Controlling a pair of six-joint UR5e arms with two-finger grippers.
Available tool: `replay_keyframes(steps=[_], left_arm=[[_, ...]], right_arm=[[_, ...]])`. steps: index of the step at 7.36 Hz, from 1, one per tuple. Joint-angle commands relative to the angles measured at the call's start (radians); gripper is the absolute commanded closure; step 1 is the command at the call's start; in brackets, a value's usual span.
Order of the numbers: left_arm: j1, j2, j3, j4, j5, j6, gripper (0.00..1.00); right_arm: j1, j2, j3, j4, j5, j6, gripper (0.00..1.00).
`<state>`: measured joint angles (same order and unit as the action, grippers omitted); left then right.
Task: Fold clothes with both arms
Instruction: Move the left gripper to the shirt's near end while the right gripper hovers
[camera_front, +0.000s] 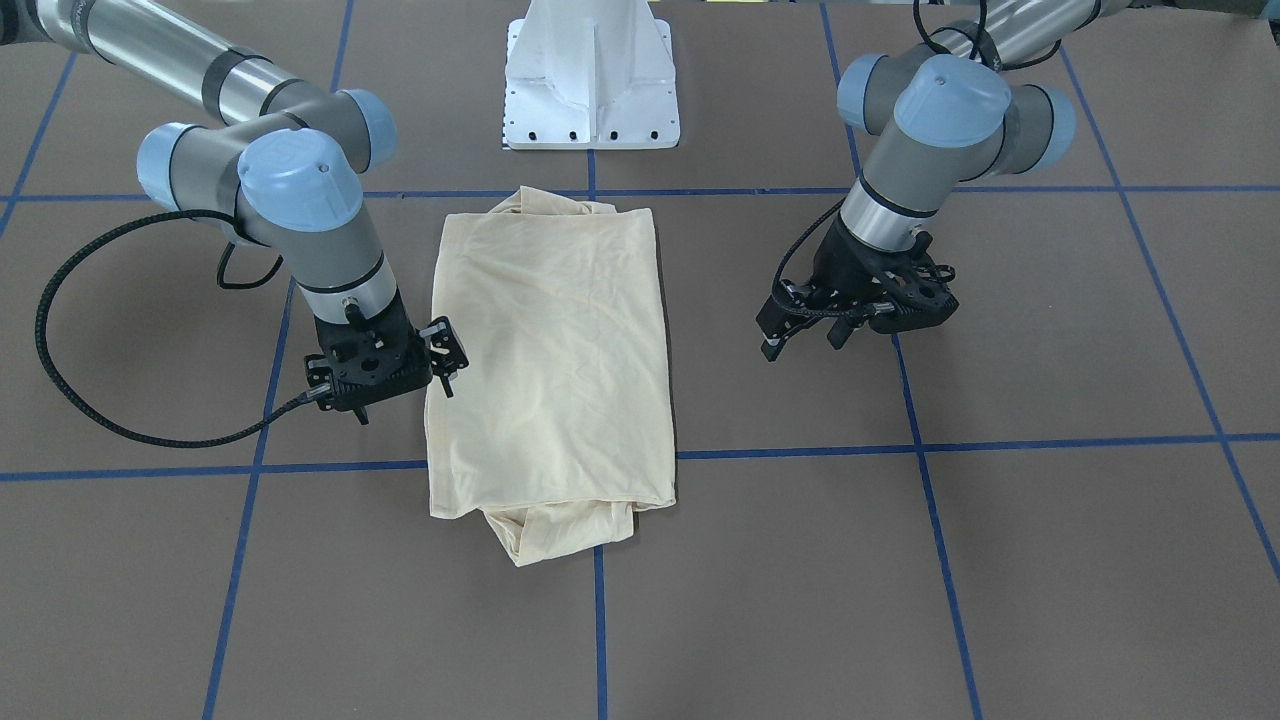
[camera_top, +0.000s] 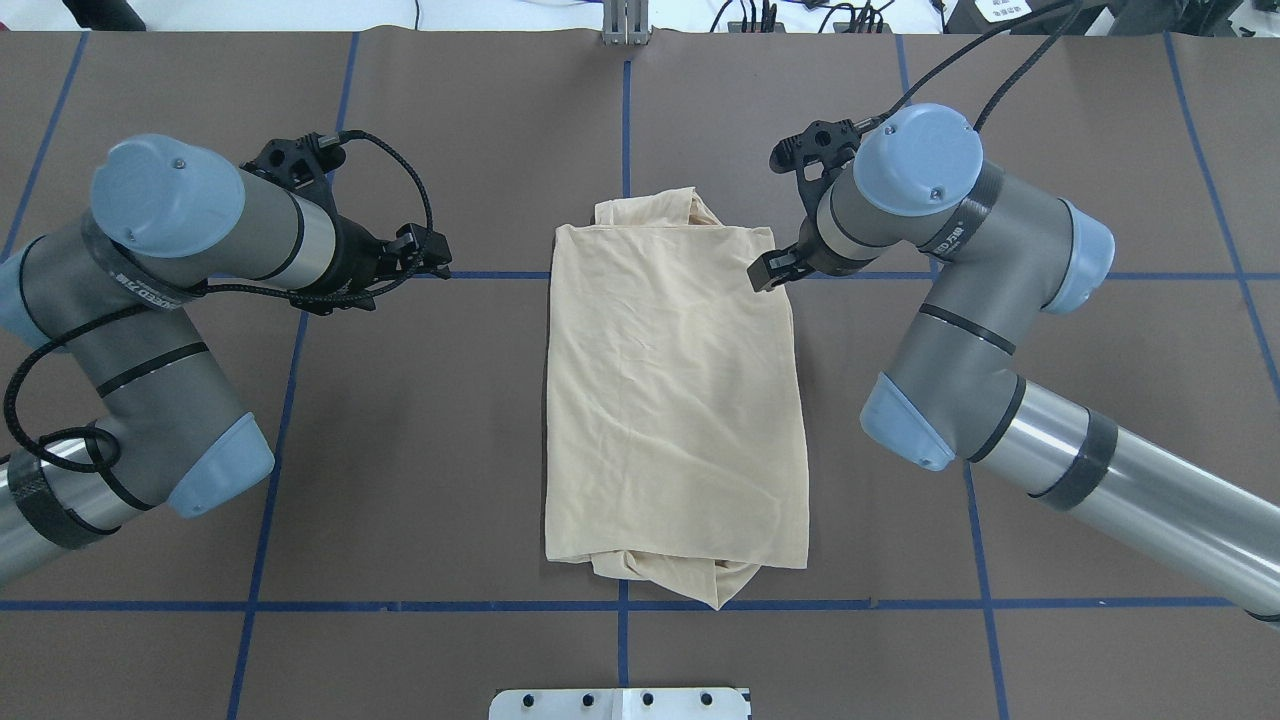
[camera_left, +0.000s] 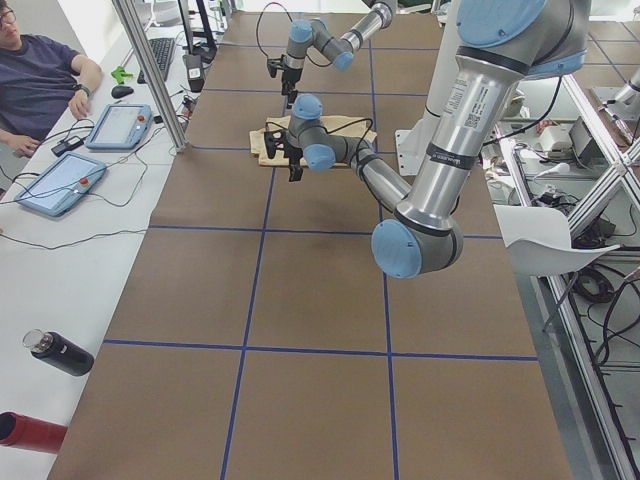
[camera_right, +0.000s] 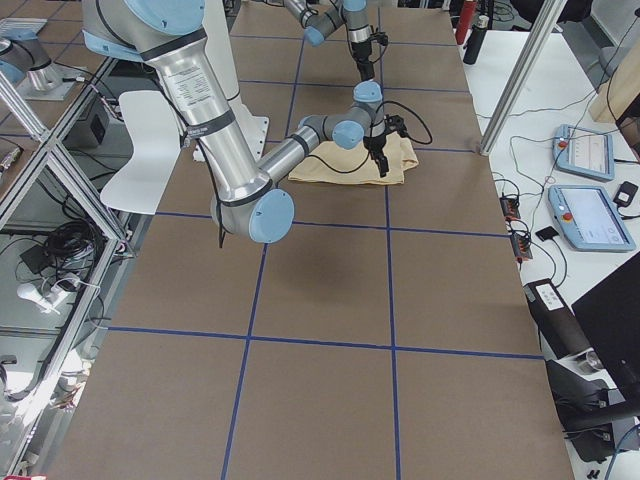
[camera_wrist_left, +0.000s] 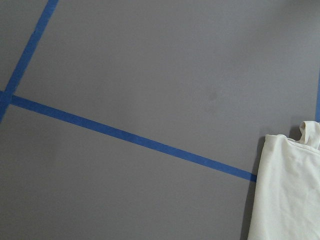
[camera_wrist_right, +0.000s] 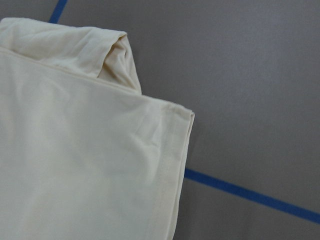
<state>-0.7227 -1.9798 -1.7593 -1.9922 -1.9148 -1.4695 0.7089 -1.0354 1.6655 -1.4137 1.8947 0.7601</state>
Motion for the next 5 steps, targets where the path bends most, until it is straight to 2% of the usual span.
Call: replay_keyframes(steps=[1, 3, 5], left_arm=[[0.029, 0.006, -0.050, -0.014, -0.045, -0.024, 0.00], [0.170, 0.016, -0.065, -0.136, -0.018, -0.227, 0.00], [0.329, 0.025, -0.063, -0.279, 0.107, -0.394, 0.00]], right_arm=[[-0.003, -0.053, 0.163, -0.137, 0.131, 0.139, 0.00], [-0.006, -0.060, 0.198, -0.131, 0.135, 0.340, 0.00], [-0.020, -0.103, 0.282, -0.123, 0.153, 0.390, 0.00]])
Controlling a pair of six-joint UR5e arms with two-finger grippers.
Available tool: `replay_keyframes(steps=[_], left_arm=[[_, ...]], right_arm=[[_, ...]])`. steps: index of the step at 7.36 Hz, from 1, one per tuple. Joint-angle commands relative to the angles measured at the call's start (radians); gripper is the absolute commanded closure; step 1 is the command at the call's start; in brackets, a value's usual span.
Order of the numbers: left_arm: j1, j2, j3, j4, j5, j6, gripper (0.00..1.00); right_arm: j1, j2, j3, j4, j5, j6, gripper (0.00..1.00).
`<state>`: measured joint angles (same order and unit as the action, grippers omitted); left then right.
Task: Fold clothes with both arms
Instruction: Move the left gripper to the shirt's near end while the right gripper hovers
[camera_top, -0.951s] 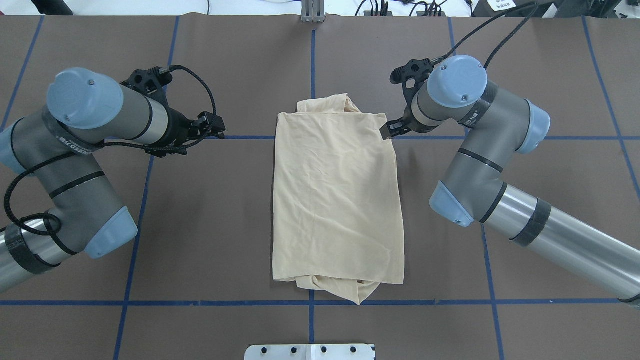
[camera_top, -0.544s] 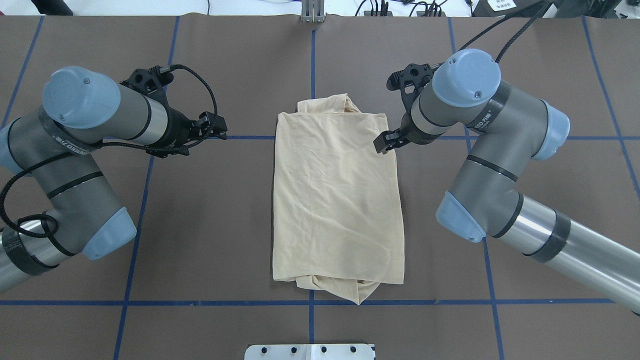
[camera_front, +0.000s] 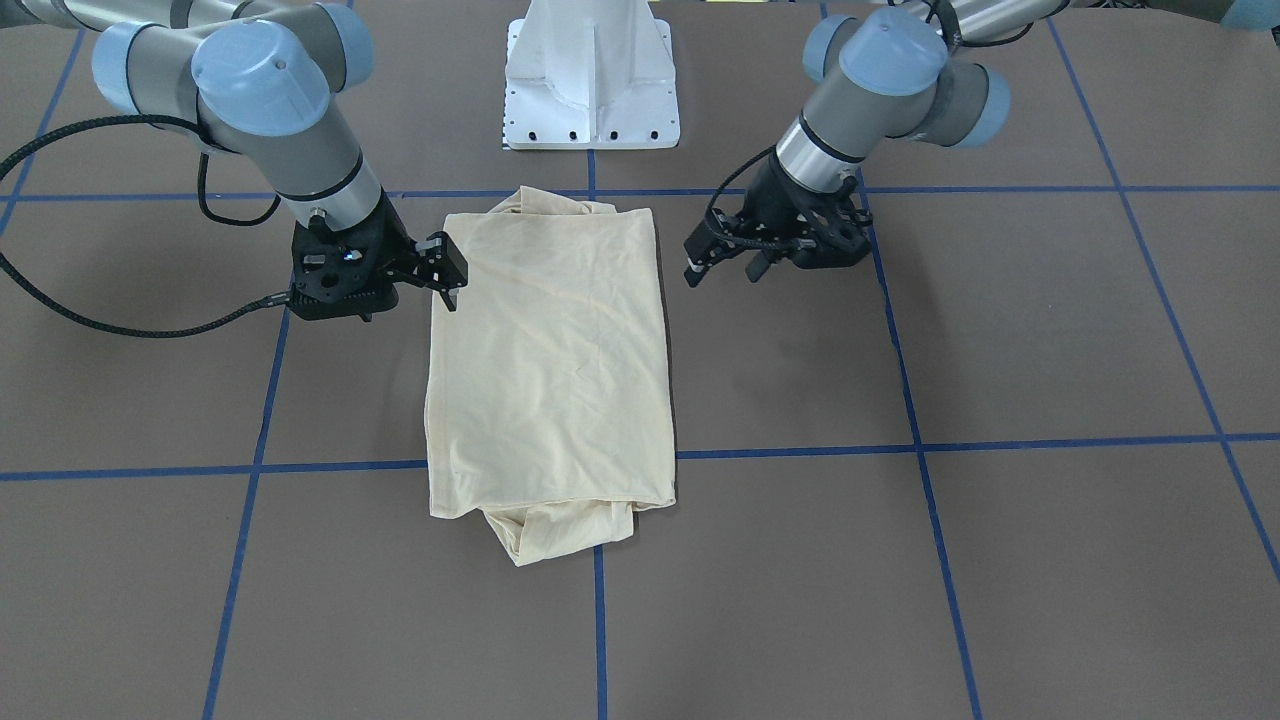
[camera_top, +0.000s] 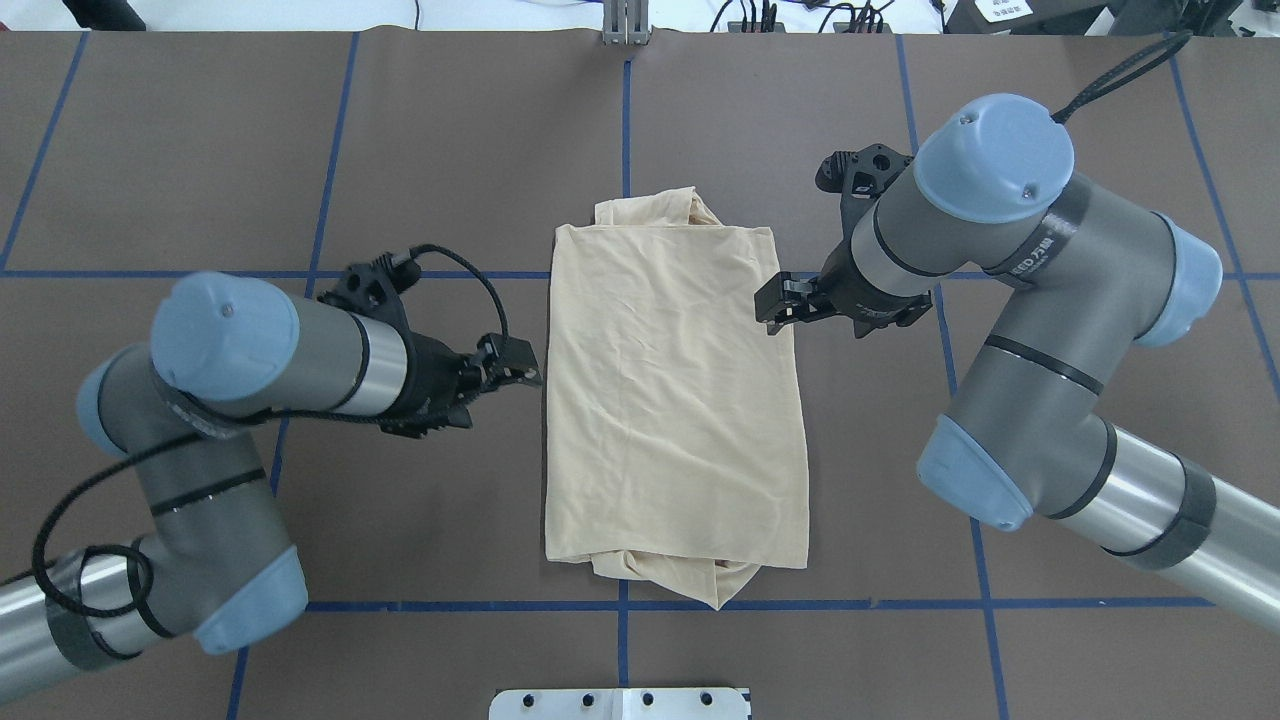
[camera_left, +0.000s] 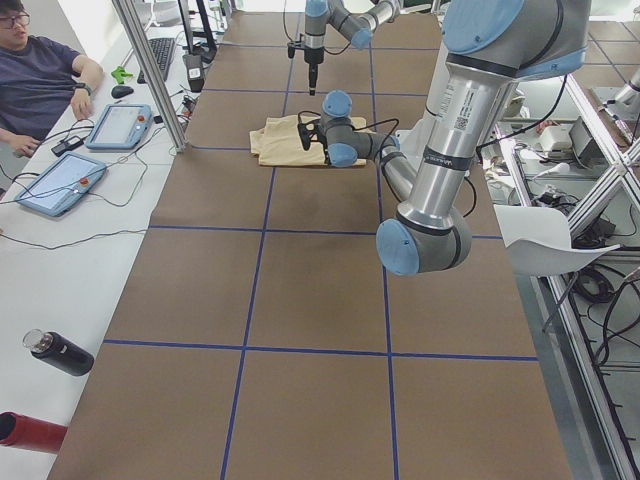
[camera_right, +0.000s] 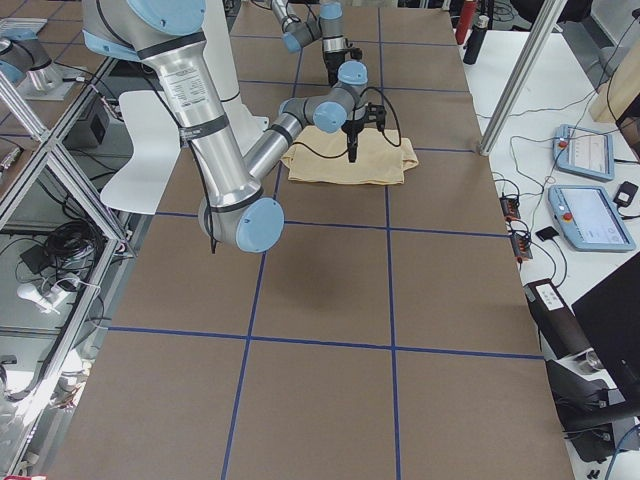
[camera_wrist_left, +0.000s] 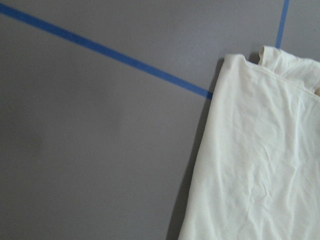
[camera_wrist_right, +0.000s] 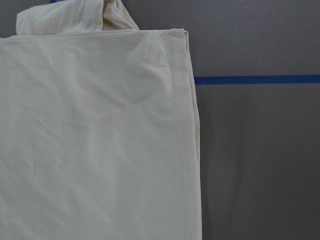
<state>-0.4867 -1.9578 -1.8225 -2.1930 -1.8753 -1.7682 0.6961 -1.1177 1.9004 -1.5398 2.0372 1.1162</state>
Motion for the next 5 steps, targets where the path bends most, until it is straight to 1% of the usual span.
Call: replay_keyframes(steps=[1, 3, 5], left_arm=[[0.152, 0.003, 0.006, -0.079, 0.097, -0.117, 0.00], [0.166, 0.005, 0.028, -0.083, 0.102, -0.119, 0.00], [0.206, -0.003, 0.054, -0.082, 0.104, -0.119, 0.00]], right_arm=[[-0.012, -0.022, 0.057, 0.003, 0.024, 0.065, 0.00], [-0.024, -0.020, 0.057, 0.006, 0.021, 0.085, 0.00], [-0.032, -0.020, 0.057, 0.006, 0.021, 0.085, 0.00]])
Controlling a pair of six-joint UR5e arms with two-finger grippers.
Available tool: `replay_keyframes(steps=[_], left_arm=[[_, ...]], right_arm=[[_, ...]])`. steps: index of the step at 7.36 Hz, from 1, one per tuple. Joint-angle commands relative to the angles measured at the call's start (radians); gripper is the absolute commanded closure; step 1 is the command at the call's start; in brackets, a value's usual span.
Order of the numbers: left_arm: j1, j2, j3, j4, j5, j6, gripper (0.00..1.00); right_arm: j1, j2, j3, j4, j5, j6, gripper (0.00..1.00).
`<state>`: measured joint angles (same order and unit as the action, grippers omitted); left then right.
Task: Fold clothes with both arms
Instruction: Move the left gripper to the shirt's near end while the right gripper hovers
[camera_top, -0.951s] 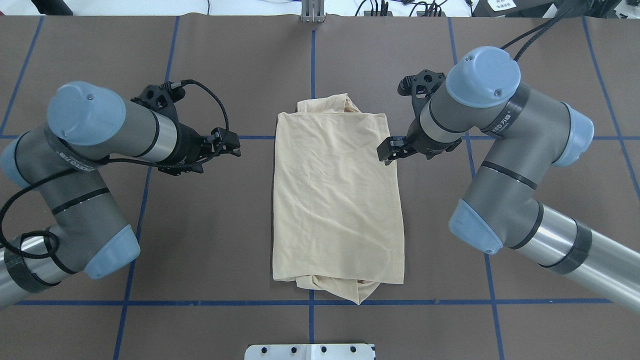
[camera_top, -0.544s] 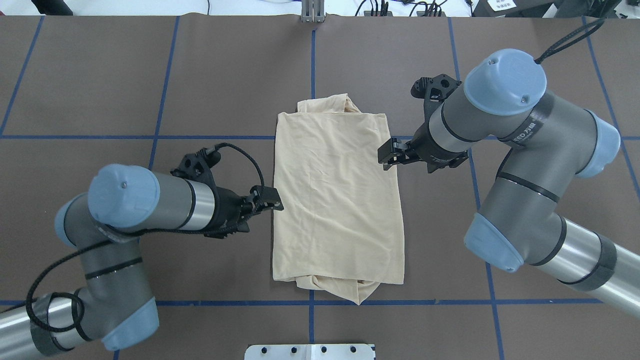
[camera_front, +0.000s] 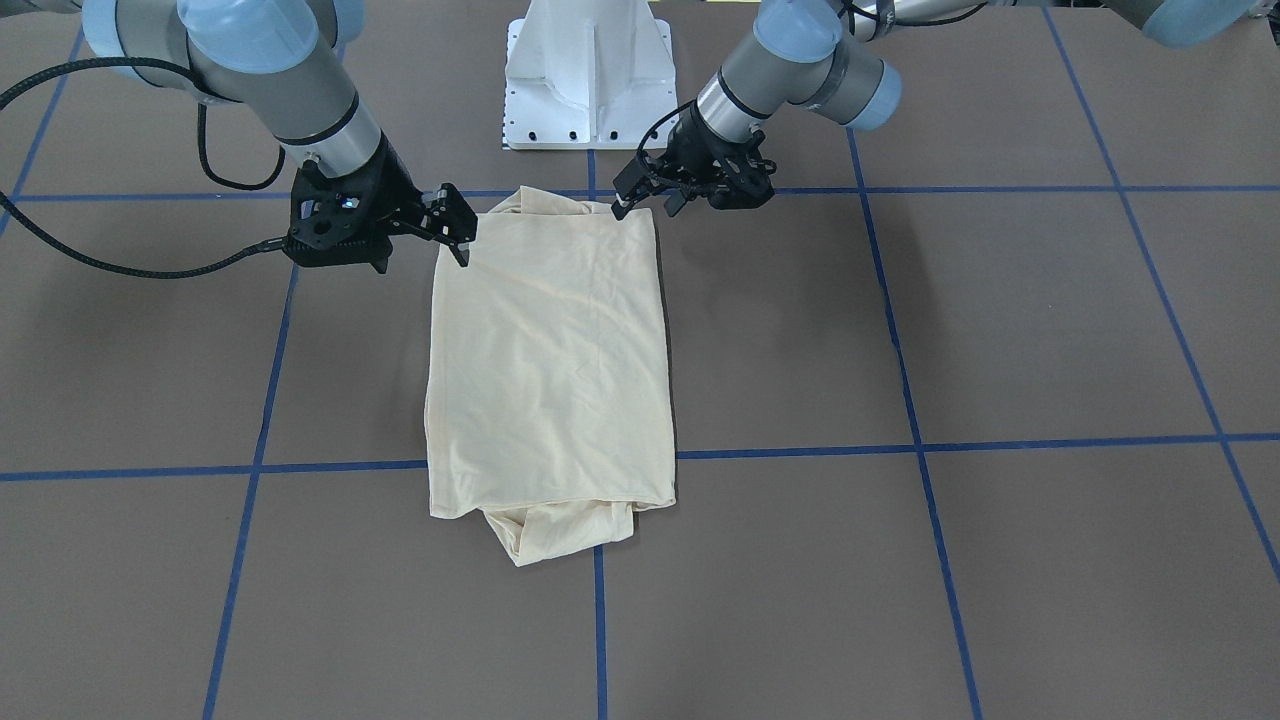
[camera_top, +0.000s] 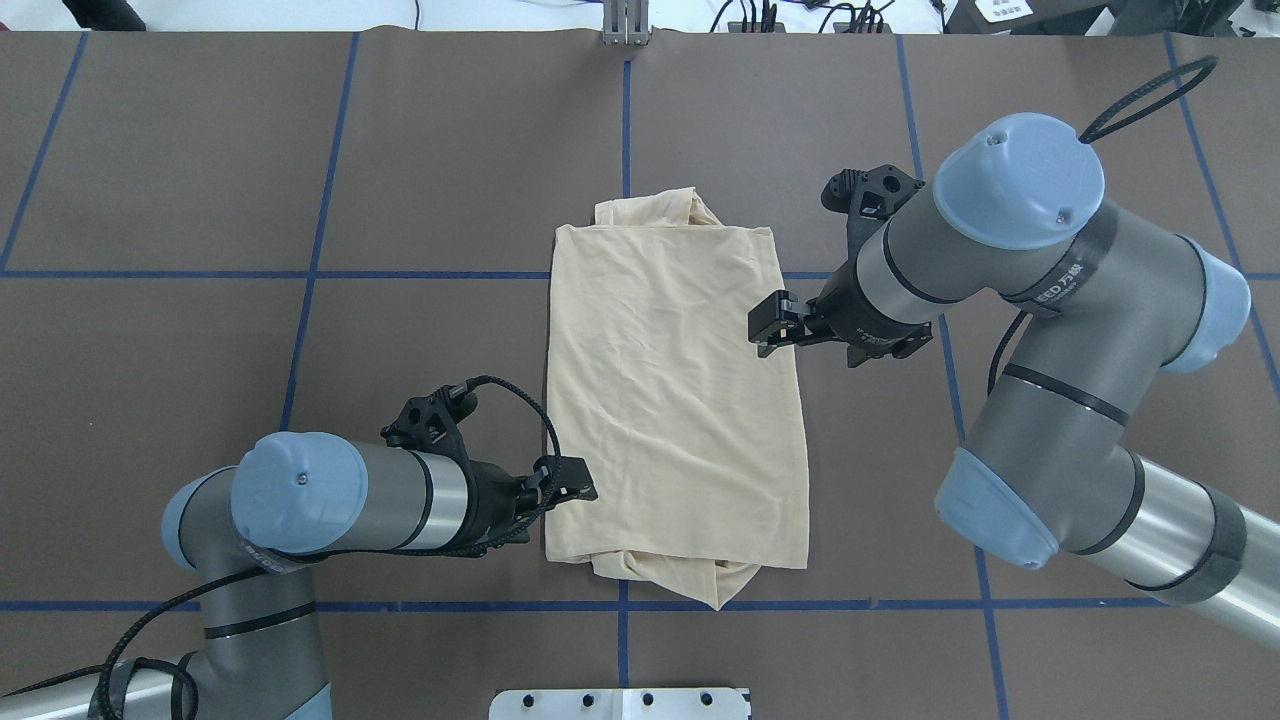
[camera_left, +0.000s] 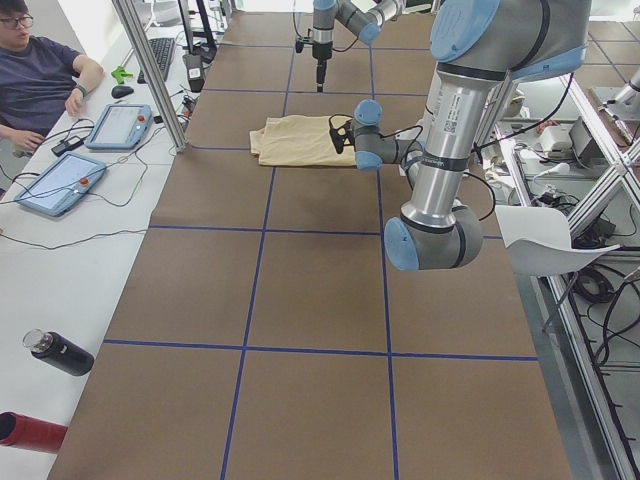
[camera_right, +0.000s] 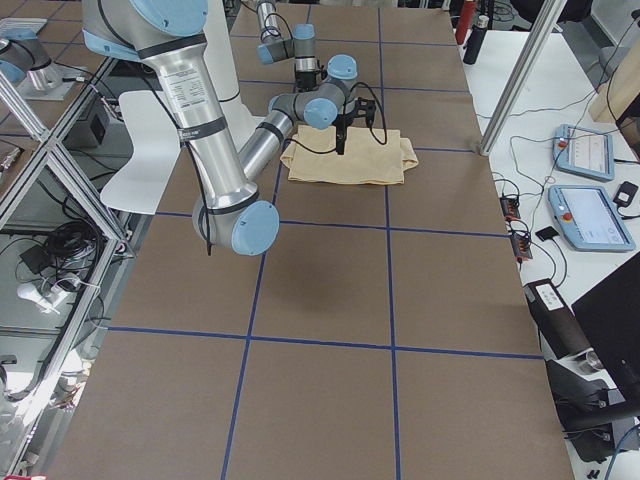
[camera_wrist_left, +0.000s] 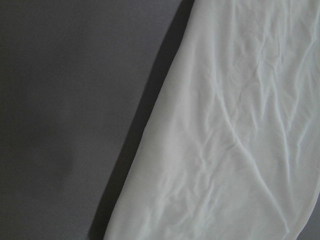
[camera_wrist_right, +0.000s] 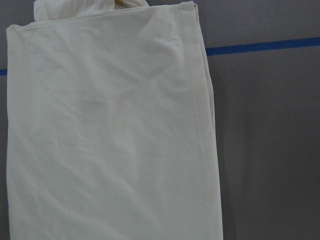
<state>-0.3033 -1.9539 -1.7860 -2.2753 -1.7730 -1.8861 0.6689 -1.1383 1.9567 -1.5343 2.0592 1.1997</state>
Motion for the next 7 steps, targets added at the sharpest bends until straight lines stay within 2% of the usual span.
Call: replay_keyframes(steps=[1, 4, 5, 7], left_arm=[[0.033, -0.010, 0.031, -0.001, 0.001, 0.001, 0.00], [0.041, -0.017, 0.060, 0.000, 0.001, -0.001, 0.01], [0.041, -0.017, 0.060, 0.000, 0.001, -0.001, 0.04], [0.041, -0.028, 0.065, 0.000, 0.001, -0.002, 0.18]], right_arm=[[-0.005, 0.002, 0.001, 0.000, -0.001, 0.003, 0.00], [-0.005, 0.002, 0.001, -0.001, -0.001, 0.001, 0.00], [-0.005, 0.002, 0.001, 0.000, -0.001, 0.001, 0.00], [-0.005, 0.002, -0.001, -0.001, -0.001, 0.001, 0.00]])
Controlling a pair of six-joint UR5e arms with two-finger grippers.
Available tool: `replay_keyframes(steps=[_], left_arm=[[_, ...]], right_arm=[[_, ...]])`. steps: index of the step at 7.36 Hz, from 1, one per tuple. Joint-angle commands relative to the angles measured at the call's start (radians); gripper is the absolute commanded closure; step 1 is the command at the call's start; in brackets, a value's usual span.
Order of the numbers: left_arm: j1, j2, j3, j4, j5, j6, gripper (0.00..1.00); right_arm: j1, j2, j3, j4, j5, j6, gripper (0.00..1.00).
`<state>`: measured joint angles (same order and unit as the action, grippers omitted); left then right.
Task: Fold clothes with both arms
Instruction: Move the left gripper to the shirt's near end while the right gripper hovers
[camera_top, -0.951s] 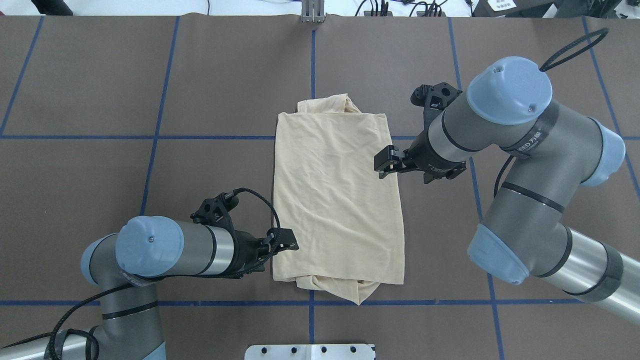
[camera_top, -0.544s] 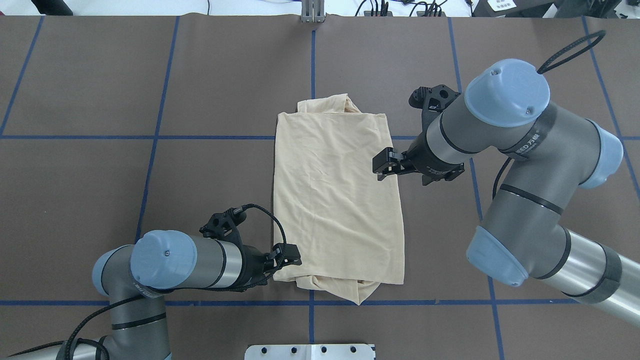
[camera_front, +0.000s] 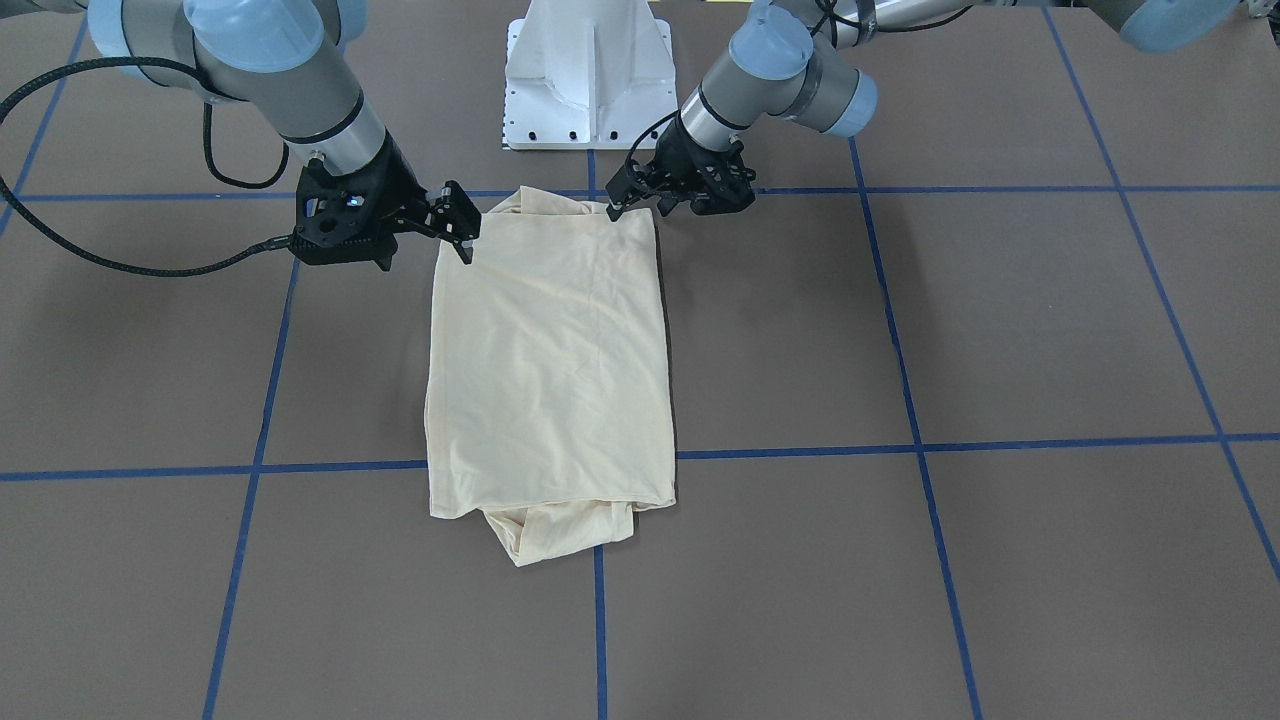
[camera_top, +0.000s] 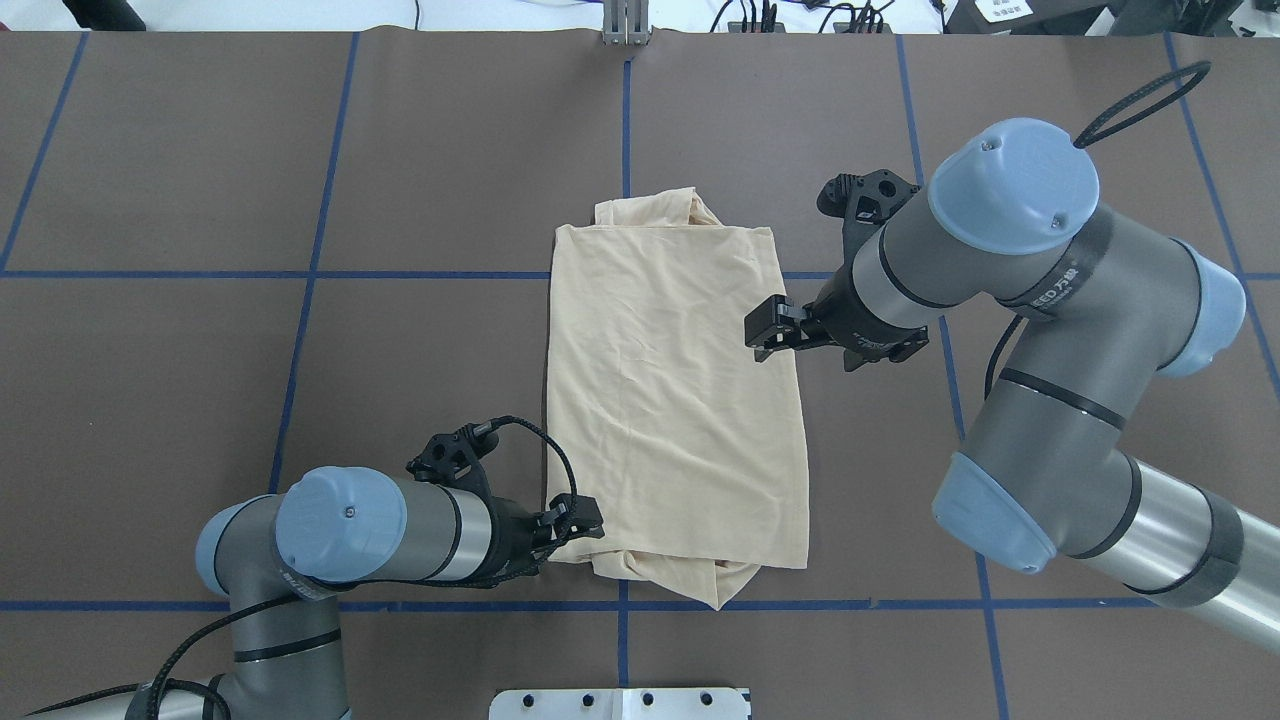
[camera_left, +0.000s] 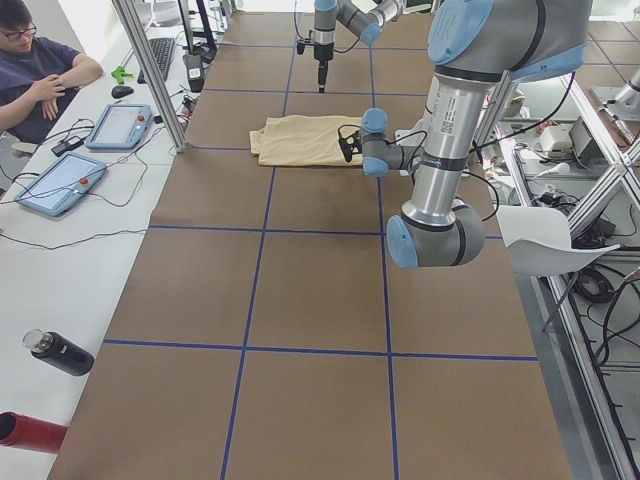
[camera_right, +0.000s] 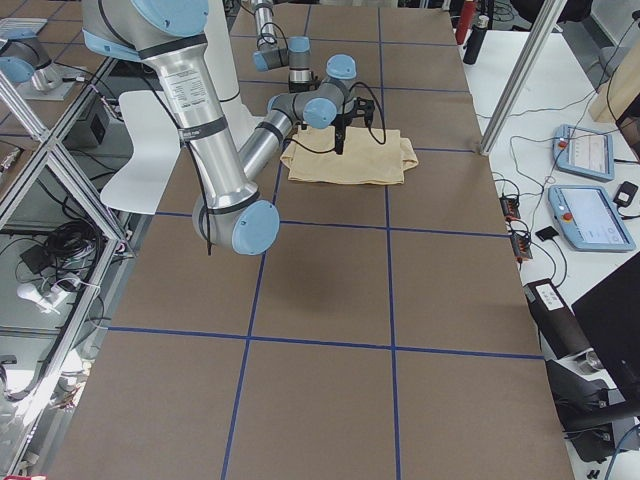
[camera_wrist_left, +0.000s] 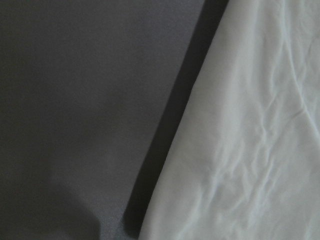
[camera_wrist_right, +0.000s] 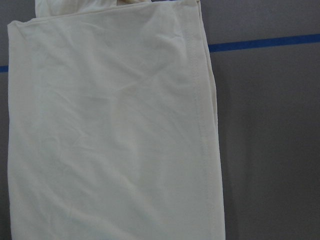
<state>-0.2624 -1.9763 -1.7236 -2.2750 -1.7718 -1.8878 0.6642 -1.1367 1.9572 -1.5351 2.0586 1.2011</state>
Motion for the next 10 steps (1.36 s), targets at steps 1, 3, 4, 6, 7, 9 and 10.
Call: replay_keyframes(steps=[1, 3, 4, 6, 7, 9, 10], left_arm=[[0.000, -0.006, 0.007, 0.000, 0.000, -0.001, 0.24], [0.000, -0.006, 0.009, 0.000, 0.000, -0.001, 0.26], [0.000, -0.006, 0.009, 0.000, 0.000, -0.001, 0.26], [0.000, -0.006, 0.009, 0.000, -0.002, -0.001, 0.39], [0.000, -0.006, 0.009, 0.000, 0.000, -0.001, 0.40], [0.000, -0.007, 0.009, 0.002, 0.000, -0.001, 0.59], [0.000, -0.009, 0.009, 0.003, -0.002, -0.001, 0.80]], right_arm=[[0.000, 0.000, -0.001, 0.001, 0.000, 0.000, 0.00], [0.000, -0.002, -0.001, 0.000, 0.000, 0.000, 0.00], [0.000, -0.002, -0.001, 0.000, 0.000, 0.000, 0.00], [0.000, -0.002, -0.003, 0.000, 0.000, 0.000, 0.00], [0.000, -0.002, -0.003, 0.000, 0.000, 0.000, 0.00], [0.000, -0.003, -0.003, 0.001, 0.000, 0.000, 0.00], [0.000, -0.005, -0.003, 0.000, 0.000, 0.000, 0.00]])
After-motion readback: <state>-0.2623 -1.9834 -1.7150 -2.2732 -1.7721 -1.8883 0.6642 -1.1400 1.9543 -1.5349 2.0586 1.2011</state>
